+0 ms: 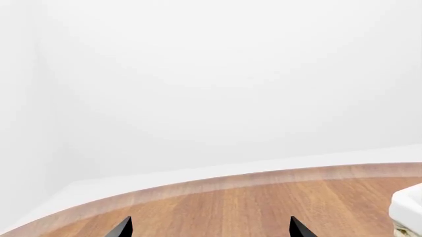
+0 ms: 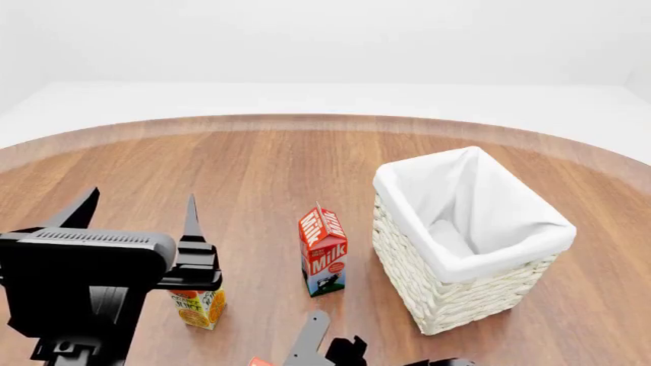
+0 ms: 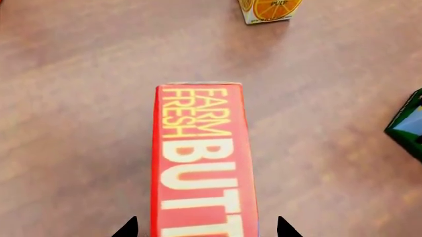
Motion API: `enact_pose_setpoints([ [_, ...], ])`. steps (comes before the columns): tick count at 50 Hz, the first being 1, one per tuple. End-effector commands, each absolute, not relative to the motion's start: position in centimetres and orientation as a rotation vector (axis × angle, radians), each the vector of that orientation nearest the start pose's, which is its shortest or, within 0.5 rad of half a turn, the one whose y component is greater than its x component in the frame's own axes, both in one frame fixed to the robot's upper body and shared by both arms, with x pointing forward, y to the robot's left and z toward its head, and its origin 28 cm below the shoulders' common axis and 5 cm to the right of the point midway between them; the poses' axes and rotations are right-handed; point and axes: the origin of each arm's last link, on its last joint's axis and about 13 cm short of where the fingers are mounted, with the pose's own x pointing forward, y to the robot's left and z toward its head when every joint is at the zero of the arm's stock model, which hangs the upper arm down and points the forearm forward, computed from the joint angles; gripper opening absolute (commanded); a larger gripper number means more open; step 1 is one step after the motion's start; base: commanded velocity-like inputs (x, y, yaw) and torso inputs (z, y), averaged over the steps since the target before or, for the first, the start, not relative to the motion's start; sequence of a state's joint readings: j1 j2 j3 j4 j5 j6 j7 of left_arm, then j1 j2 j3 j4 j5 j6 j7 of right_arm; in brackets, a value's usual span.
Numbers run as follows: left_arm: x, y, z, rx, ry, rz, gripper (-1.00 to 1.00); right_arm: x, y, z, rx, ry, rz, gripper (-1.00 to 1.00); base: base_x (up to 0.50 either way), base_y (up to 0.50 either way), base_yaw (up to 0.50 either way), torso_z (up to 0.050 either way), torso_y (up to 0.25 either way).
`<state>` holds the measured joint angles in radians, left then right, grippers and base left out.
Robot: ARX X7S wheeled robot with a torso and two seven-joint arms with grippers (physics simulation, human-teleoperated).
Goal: Pick up the cream cheese box and the butter, and put them in the basket.
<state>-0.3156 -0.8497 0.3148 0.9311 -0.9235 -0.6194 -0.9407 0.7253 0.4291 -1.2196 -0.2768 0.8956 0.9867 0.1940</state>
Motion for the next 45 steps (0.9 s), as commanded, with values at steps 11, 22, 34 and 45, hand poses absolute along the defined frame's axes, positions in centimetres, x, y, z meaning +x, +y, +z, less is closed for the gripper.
enact_pose_setpoints([
  [11, 16.6, 22.9, 18.7, 0.154, -0.161, 0.038, 1.00, 20.4, -3.3, 6.0, -0.531, 0.722, 0.982, 1.00, 0.00, 0.00, 0.00, 0.000, 0.000],
  [22, 16.6, 23.0, 18.7, 0.153, -0.162, 0.038, 1.00, 20.3, -3.3, 5.8, -0.534, 0.728, 0.982, -1.00, 0.00, 0.00, 0.00, 0.000, 0.000],
  [34, 16.5, 22.9, 18.8, 0.151, -0.163, 0.037, 1.00, 20.4, -3.3, 5.8, -0.543, 0.727, 0.980, -1.00, 0.00, 0.00, 0.00, 0.000, 0.000],
  [45, 16.5, 23.0, 18.8, 0.151, -0.163, 0.039, 1.00, 20.5, -3.5, 7.8, -0.516, 0.679, 0.914, -1.00, 0.00, 0.00, 0.00, 0.000, 0.000],
])
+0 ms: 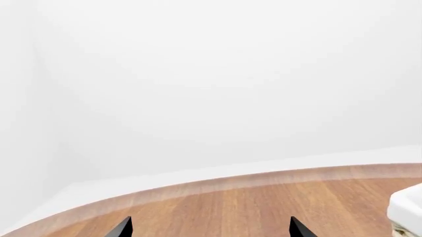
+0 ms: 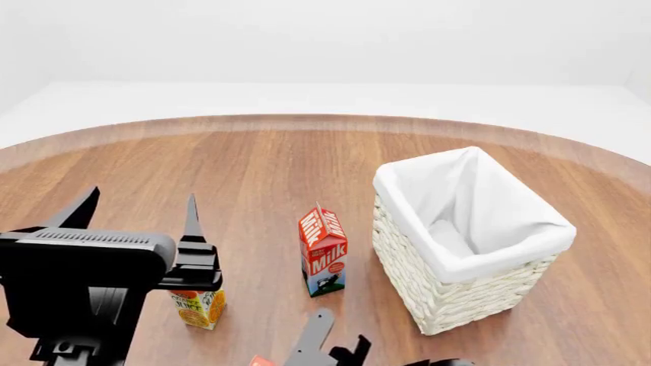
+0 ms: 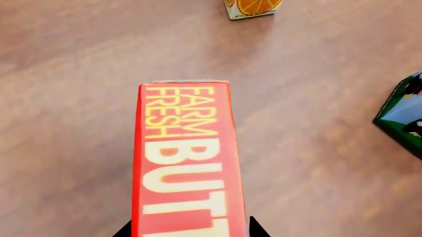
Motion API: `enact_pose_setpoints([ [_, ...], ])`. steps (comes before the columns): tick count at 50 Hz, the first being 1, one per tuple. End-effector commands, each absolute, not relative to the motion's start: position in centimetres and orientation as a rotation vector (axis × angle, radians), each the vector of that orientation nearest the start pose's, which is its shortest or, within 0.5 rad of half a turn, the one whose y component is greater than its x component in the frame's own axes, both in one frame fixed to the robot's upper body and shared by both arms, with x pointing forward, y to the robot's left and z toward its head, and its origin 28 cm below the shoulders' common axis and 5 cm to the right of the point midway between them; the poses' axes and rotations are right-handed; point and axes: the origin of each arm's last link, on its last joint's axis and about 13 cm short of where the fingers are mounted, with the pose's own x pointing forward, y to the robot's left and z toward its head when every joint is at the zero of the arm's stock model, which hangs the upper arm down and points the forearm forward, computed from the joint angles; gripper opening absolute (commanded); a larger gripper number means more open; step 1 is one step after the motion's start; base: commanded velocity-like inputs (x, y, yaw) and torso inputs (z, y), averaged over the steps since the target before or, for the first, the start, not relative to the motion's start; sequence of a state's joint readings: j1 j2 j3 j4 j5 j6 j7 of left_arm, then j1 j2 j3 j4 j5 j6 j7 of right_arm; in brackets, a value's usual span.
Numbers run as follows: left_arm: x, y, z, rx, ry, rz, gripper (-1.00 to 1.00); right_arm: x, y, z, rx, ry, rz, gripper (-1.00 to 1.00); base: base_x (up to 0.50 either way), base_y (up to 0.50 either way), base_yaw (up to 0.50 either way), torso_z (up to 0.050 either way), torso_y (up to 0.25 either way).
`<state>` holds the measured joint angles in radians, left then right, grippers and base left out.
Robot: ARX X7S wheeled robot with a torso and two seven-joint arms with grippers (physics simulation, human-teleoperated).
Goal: Pick up the cream cheese box and the butter, and put them in the basket.
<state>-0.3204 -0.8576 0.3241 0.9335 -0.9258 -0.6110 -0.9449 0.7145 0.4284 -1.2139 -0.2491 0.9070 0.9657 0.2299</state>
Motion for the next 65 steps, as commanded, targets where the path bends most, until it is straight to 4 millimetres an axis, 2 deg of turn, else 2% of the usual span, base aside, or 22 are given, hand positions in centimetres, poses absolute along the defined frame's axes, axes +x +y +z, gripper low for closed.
enact_pose_setpoints([
  [1, 16.5, 23.0, 18.8, 0.151, -0.163, 0.038, 1.00, 20.5, -3.5, 8.0, -0.514, 0.673, 0.907, -1.00, 0.00, 0.00, 0.00, 0.000, 0.000],
  [17, 16.5, 23.0, 18.7, 0.152, -0.163, 0.041, 1.00, 19.8, -4.1, 11.9, -0.488, 0.572, 0.802, -1.00, 0.00, 0.00, 0.00, 0.000, 0.000],
  [30, 16.5, 22.9, 18.8, 0.153, -0.163, 0.037, 1.00, 18.7, -5.0, 16.7, -0.439, 0.462, 0.710, -1.00, 0.00, 0.00, 0.00, 0.001, 0.001],
  [38, 16.5, 22.9, 18.8, 0.152, -0.164, 0.038, 1.00, 18.2, -5.2, 18.7, -0.403, 0.430, 0.661, -1.00, 0.00, 0.00, 0.00, 0.000, 0.001],
  [56, 16.5, 23.0, 18.8, 0.151, -0.165, 0.038, 1.00, 18.6, -5.7, 23.2, -0.330, 0.353, 0.575, -1.00, 0.00, 0.00, 0.00, 0.001, 0.001],
  [65, 16.5, 23.0, 18.8, 0.151, -0.165, 0.038, 1.00, 19.7, -6.0, 25.3, -0.302, 0.339, 0.526, -1.00, 0.00, 0.00, 0.00, 0.000, 0.001],
])
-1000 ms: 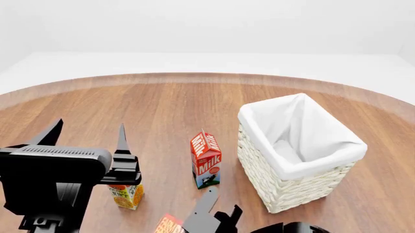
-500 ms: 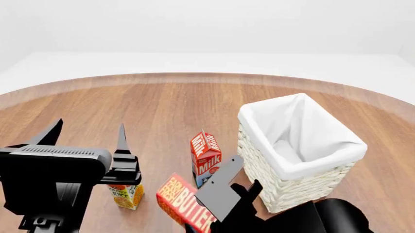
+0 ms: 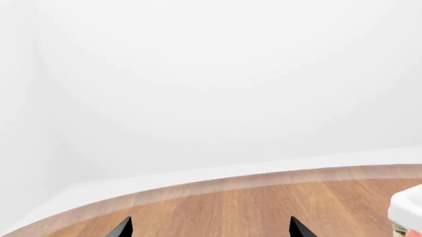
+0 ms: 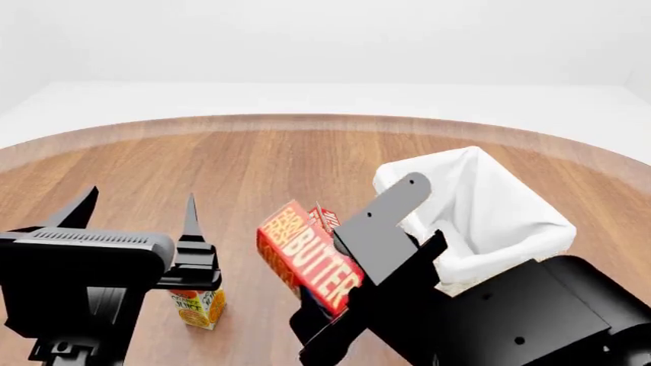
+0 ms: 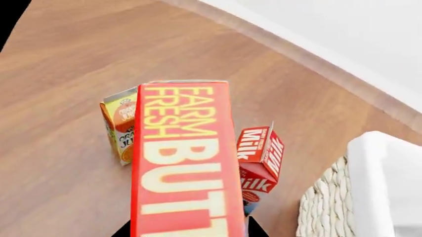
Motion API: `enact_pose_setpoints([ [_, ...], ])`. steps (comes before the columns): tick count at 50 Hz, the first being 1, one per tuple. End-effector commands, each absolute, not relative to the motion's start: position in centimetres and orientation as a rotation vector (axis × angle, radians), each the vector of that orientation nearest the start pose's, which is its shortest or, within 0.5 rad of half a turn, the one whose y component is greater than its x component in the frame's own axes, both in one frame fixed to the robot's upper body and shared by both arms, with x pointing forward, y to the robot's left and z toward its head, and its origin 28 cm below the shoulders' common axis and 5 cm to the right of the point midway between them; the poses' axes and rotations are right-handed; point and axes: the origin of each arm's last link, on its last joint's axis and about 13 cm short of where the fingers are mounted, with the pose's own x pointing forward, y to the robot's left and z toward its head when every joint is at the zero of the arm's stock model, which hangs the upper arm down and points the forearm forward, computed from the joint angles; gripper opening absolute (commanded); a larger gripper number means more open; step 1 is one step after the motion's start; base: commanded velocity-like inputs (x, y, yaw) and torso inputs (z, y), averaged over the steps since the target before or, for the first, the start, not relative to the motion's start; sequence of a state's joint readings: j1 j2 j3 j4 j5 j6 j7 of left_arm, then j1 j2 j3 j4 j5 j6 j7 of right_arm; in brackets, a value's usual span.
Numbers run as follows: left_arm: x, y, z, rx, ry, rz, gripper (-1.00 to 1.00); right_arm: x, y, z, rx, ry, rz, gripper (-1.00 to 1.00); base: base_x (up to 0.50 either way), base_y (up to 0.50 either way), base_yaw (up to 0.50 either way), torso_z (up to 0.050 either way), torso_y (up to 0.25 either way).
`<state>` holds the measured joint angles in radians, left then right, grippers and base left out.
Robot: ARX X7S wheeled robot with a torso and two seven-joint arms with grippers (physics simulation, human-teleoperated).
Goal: Pick up the cream cheese box and the butter, and put them in the basket.
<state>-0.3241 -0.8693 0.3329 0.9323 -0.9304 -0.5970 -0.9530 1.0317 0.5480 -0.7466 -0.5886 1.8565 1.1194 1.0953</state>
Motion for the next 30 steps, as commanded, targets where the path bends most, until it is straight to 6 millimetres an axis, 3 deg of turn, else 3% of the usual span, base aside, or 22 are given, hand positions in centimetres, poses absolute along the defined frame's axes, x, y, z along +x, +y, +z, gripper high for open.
enact_pose_setpoints([
  [1, 16.5, 23.0, 18.8, 0.151, -0.164, 0.039, 1.00, 19.8, -6.1, 25.4, -0.300, 0.339, 0.524, -1.00, 0.00, 0.00, 0.00, 0.000, 0.000],
  [30, 16.6, 23.0, 18.8, 0.151, -0.163, 0.039, 1.00, 24.5, -7.1, 30.5, -0.213, 0.337, 0.378, -1.00, 0.00, 0.00, 0.00, 0.000, 0.001],
])
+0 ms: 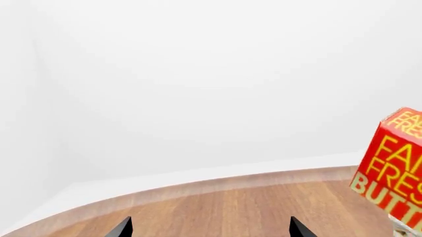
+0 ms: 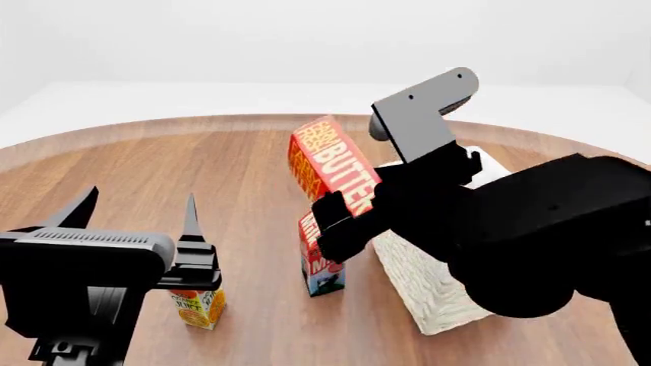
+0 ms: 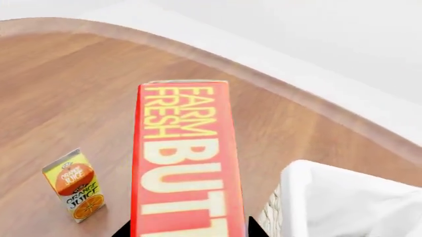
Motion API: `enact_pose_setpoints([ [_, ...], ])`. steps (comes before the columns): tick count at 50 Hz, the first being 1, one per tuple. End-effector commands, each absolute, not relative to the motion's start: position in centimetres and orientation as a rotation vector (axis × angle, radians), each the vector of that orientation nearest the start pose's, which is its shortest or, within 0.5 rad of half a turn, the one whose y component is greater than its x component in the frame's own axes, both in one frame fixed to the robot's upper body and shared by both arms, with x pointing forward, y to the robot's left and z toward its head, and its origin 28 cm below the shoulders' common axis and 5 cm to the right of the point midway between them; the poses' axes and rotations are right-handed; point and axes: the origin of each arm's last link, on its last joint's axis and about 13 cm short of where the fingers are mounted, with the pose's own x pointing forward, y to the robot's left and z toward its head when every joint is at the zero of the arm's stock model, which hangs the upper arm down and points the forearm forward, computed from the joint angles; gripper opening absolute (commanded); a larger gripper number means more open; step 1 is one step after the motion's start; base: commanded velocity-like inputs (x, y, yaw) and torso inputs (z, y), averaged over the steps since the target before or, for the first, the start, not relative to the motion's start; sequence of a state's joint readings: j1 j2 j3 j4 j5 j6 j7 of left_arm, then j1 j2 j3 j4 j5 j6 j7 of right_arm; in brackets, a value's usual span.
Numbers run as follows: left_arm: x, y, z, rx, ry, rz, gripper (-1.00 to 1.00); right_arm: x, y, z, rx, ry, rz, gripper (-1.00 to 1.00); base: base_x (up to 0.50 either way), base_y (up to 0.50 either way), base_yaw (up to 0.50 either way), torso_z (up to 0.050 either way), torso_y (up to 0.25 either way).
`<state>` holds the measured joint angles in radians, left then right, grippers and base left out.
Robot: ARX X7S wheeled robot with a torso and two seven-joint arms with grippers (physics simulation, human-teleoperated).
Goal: Pick up the cream cheese box and the butter, and put them in the basket.
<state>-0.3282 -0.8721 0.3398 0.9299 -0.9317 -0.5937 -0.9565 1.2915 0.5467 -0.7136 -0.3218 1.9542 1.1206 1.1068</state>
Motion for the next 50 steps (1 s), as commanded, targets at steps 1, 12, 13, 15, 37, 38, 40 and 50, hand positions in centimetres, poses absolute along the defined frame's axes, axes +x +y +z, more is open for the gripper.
enact_pose_setpoints([
  [1, 16.6, 23.0, 18.8, 0.151, -0.163, 0.039, 1.00, 24.8, -7.3, 30.7, -0.205, 0.340, 0.371, -1.00, 0.00, 0.00, 0.00, 0.000, 0.000],
  [12, 16.5, 23.0, 18.8, 0.149, -0.164, 0.039, 1.00, 26.4, -8.4, 32.4, -0.157, 0.328, 0.294, -1.00, 0.00, 0.00, 0.00, 0.001, 0.001],
  [13, 16.5, 23.0, 18.8, 0.149, -0.164, 0.040, 1.00, 26.4, -8.5, 32.4, -0.156, 0.326, 0.290, -1.00, 0.00, 0.00, 0.00, 0.000, 0.000],
  [15, 16.5, 23.0, 18.8, 0.149, -0.163, 0.041, 1.00, 26.7, -8.7, 32.7, -0.146, 0.327, 0.275, -1.00, 0.00, 0.00, 0.00, 0.000, 0.005],
  [37, 16.6, 22.9, 18.8, 0.152, -0.162, 0.039, 1.00, 31.2, -11.0, 30.8, -0.098, 0.413, 0.073, -1.00, 0.00, 0.00, 0.00, 0.000, 0.001],
  [38, 16.6, 22.9, 18.8, 0.152, -0.162, 0.039, 1.00, 31.3, -11.1, 30.7, -0.098, 0.414, 0.069, -1.00, 0.00, 0.00, 0.00, 0.000, 0.000],
  [40, 16.6, 22.9, 18.8, 0.152, -0.163, 0.039, 1.00, 31.6, -11.4, 30.5, -0.096, 0.420, 0.052, -1.00, 0.00, 0.00, 0.00, 0.000, 0.005],
  [50, 16.6, 22.9, 18.8, 0.154, -0.161, 0.037, 1.00, 32.3, -12.5, 30.0, -0.084, 0.434, -0.001, -1.00, 0.00, 0.00, 0.00, 0.000, 0.001],
])
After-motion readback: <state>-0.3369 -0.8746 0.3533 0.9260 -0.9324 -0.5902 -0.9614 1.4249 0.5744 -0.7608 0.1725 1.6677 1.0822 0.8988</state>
